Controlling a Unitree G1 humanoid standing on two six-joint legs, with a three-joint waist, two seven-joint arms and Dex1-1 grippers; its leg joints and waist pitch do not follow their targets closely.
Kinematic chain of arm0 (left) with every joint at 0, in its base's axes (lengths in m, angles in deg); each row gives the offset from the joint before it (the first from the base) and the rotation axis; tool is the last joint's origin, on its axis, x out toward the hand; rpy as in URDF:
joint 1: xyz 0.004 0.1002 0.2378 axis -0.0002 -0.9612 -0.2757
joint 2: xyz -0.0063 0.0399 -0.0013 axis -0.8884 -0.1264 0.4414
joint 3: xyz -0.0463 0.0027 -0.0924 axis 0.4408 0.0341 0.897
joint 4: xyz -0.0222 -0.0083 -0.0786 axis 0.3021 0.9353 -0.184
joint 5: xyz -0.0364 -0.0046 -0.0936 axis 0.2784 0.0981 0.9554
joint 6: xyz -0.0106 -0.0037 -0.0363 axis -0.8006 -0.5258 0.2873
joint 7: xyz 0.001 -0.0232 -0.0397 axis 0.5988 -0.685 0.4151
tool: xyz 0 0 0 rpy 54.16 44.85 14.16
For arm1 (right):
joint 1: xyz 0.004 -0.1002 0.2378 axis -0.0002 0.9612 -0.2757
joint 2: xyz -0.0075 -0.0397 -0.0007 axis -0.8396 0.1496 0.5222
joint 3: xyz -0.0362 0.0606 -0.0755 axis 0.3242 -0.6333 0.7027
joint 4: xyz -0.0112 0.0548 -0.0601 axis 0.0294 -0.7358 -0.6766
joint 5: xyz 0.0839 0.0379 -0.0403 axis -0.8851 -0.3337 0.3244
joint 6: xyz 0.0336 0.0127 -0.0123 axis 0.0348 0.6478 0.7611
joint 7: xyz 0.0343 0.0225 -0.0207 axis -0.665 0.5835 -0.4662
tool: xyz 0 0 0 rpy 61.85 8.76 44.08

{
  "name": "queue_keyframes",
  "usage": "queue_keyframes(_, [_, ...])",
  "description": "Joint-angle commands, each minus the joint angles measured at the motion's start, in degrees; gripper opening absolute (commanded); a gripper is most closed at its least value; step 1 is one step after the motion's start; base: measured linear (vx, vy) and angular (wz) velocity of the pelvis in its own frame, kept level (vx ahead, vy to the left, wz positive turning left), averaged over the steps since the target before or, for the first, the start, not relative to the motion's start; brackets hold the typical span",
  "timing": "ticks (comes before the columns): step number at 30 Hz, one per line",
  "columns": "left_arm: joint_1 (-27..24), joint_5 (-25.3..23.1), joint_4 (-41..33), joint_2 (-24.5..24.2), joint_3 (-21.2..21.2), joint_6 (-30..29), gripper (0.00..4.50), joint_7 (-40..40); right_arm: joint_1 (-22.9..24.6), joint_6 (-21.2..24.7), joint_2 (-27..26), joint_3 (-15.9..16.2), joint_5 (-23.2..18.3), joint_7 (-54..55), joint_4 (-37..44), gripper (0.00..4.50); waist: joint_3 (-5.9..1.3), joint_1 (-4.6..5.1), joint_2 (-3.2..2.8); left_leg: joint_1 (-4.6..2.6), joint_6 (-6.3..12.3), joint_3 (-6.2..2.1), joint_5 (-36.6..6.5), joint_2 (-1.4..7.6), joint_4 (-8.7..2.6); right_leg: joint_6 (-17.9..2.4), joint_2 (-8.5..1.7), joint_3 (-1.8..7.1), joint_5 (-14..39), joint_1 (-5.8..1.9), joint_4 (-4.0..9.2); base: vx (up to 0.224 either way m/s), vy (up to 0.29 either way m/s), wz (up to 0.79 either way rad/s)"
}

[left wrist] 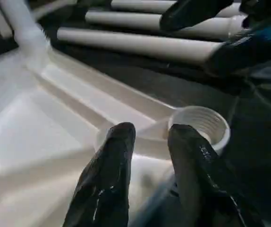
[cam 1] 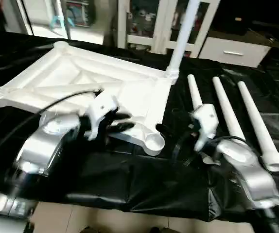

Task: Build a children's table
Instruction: Rotate table base

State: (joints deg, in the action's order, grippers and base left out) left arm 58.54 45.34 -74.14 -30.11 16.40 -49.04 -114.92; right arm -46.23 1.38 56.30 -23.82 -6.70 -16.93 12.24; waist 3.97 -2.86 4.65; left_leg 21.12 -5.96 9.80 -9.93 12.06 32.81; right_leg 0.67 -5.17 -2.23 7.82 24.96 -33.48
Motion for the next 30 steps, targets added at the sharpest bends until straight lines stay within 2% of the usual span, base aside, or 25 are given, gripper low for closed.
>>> queue_keyframes(1, [1.4,-0.7,2.8,-0.3,-2.3,3.1,1.84,-3.8,1.5,0.5,2.5,-1.4,-1.5,-2.8,2.2,3.86,-3.65,-0.09,-1.28,-0.54,1.39,0.66,-13.6,0.19,-3.75,-9.4,-1.0,1.38,11.9,-3.38,2.75,0.0,0.0,0.0])
queue_keyframes(2, [1.8,-0.5,3.5,-0.4,-2.7,3.4,1.9,-5.0,2.0,0.6,3.2,-1.4,-1.7,-3.7,2.7,3.86,-3.6,-0.13,-1.05,-0.48,1.22,0.64,-14.1,0.2,-3.79,-9.1,-1.05,1.4,13.2,-3.36,2.89,0.0,0.0,0.0])
queue_keyframes(4, [3.2,-0.6,6.4,-0.5,-4.6,5.4,2.2,-9.0,3.4,0.8,5.8,-1.1,-1.8,-6.6,3.8,3.86,-3.81,-0.31,-1.69,-0.65,1.05,0.63,-14.2,0.2,-3.69,-9.4,-1.09,1.42,12.7,-3.31,2.82,0.0,0.0,0.0])
queue_keyframes(5, [3.3,-0.8,6.8,-0.5,-4.8,5.6,2.27,-9.2,3.5,0.8,5.9,-1.1,-1.8,-6.8,3.9,3.86,-3.84,-0.25,-1.34,-0.5,1.19,0.65,-14.0,0.18,-3.64,-9.9,-1.04,1.38,11.7,-3.36,2.74,0.0,0.0,0.0])
queue_keyframes(7, [5.0,-3.2,11.8,0.1,-7.5,9.0,2.29,-11.1,4.4,1.6,7.8,-0.4,-2.3,-8.9,5.1,3.86,-3.81,-0.31,-1.22,-0.44,1.47,0.66,-14.2,0.16,-3.64,-9.9,-1.02,1.35,11.9,-3.4,2.83,0.0,0.0,0.0])
queue_keyframes(9, [6.2,-4.9,15.9,0.8,-8.9,11.3,2.45,-11.5,5.0,2.5,8.9,0.5,-2.6,-10.2,6.5,3.86,-3.98,-0.44,-1.55,-0.31,1.57,0.52,-13.8,0.21,-3.57,-10.5,-1.23,1.35,10.9,-3.67,2.62,0.0,0.0,0.0])
queue_keyframes(12, [8.4,-7.4,23.3,1.9,-10.4,15.8,2.66,-11.5,6.3,4.1,10.4,1.7,-3.8,-12.2,9.0,3.86,-3.98,-0.49,-1.7,-0.39,2.05,0.58,-14.5,0.12,-3.48,-10.2,-1.18,1.37,12.0,-3.59,2.96,0.0,0.0,0.0])
queue_keyframes(13, [10.0,-9.2,27.9,2.2,-11.2,17.8,2.66,-10.7,7.1,5.2,11.4,2.1,-4.7,-13.3,10.5,3.86,-4.14,-0.63,-1.85,-0.51,1.89,0.43,-15.1,0.23,-3.45,-10.2,-1.29,1.35,12.3,-3.7,2.84,0.0,0.0,0.0])
queue_keyframes(14, [10.0,-9.2,27.9,2.2,-11.2,17.8,2.66,-10.7,7.1,5.2,11.4,2.1,-4.7,-13.3,10.5,3.86,-4.03,-0.71,-1.68,-0.5,2.03,0.48,-15.6,0.19,-3.47,-10.0,-1.19,1.33,12.9,-3.62,3.11,0.0,0.0,0.0])
queue_keyframes(15, [11.5,-12.3,32.1,2.1,-12.4,21.0,2.66,-8.0,7.8,5.6,12.1,2.7,-4.9,-14.2,11.6,3.86,-4.07,-0.74,-1.79,-0.38,1.75,0.35,-16.0,0.26,-3.53,-10.0,-1.3,1.3,13.4,-3.65,3.04,0.0,0.0,0.0])
queue_keyframes(16, [11.5,-12.3,32.1,2.1,-12.4,21.0,2.66,-8.0,7.8,5.6,12.1,2.7,-4.9,-14.2,11.6,3.86,-4.02,-0.74,-1.75,-0.39,1.7,0.34,-16.6,0.29,-3.51,-9.7,-1.27,1.29,14.0,-3.54,3.16,0.0,0.0,0.0])
queue_keyframes(17, [13.0,-14.2,36.3,2.3,-13.2,22.8,2.66,-5.7,8.4,5.6,12.3,2.9,-4.8,-14.6,12.4,3.86,-4.09,-0.77,-2.06,-0.43,1.5,0.28,-17.4,0.24,-3.5,-9.5,-1.33,1.29,14.9,-3.57,3.23,0.0,0.0,0.0])
queue_keyframes(18, [13.1,-14.3,36.5,2.3,-13.3,22.9,2.66,-5.6,8.4,5.6,12.3,2.9,-4.8,-14.6,12.4,3.86,-4.13,-0.82,-2.01,-0.56,1.38,0.32,-17.7,0.27,-3.43,-9.4,-1.35,1.3,15.2,-3.47,3.26,0.0,0.0,0.0])
queue_keyframes(19, [13.4,-14.7,37.5,2.4,-13.5,23.4,2.66,-5.0,8.5,5.6,12.3,2.9,-4.8,-14.6,12.5,3.86,-4.1,-0.83,-1.88,-0.37,1.17,0.2,-17.7,0.31,-3.53,-9.4,-1.48,1.29,15.6,-3.64,3.2,0.0,0.0,0.0])
queue_keyframes(23, [14.8,-15.5,41.1,3.2,-13.7,25.3,2.66,-5.0,9.0,5.9,12.5,2.8,-4.6,-14.5,12.9,3.86,-4.21,-1.05,-1.98,-0.49,0.78,0.14,-18.2,0.41,-3.49,-10.2,-1.57,1.28,15.4,-3.49,3.12,0.0,0.0,0.0])
queue_keyframes(24, [15.3,-15.8,42.4,3.5,-13.6,26.3,2.37,-5.0,9.1,6.1,12.7,2.9,-4.7,-14.3,13.1,3.86,-4.2,-1.03,-1.91,-0.4,0.76,0.15,-18.2,0.4,-3.47,-10.3,-1.57,1.3,15.3,-3.54,3.07,0.0,0.0,0.0])
queue_keyframes(28, [17.1,-16.9,45.8,4.7,-13.8,29.1,2.24,-5.6,9.2,6.1,13.0,3.0,-4.4,-14.3,13.1,3.86,-4.35,-1.19,-1.95,-0.46,0.68,0.06,-18.5,0.42,-3.43,-10.5,-1.67,1.25,15.3,-3.58,3.03,0.0,0.0,0.0])
queue_keyframes(29, [17.1,-16.9,45.8,4.7,-13.9,29.2,1.99,-5.6,9.2,6.1,13.0,3.0,-4.4,-14.3,13.1,3.86,-4.32,-1.23,-1.93,-0.41,0.77,0.07,-18.4,0.43,-3.4,-10.6,-1.69,1.26,14.8,-3.61,3.01,0.0,0.0,0.0])
queue_keyframes(30, [17.8,-17.7,46.7,5.1,-14.2,30.6,1.93,-5.2,9.2,6.0,13.0,3.1,-4.3,-14.3,13.1,3.86,-4.41,-1.25,-1.97,-0.4,0.82,0.06,-18.1,0.44,-3.4,-10.8,-1.71,1.26,14.4,-3.68,2.95,0.0,0.0,0.0])
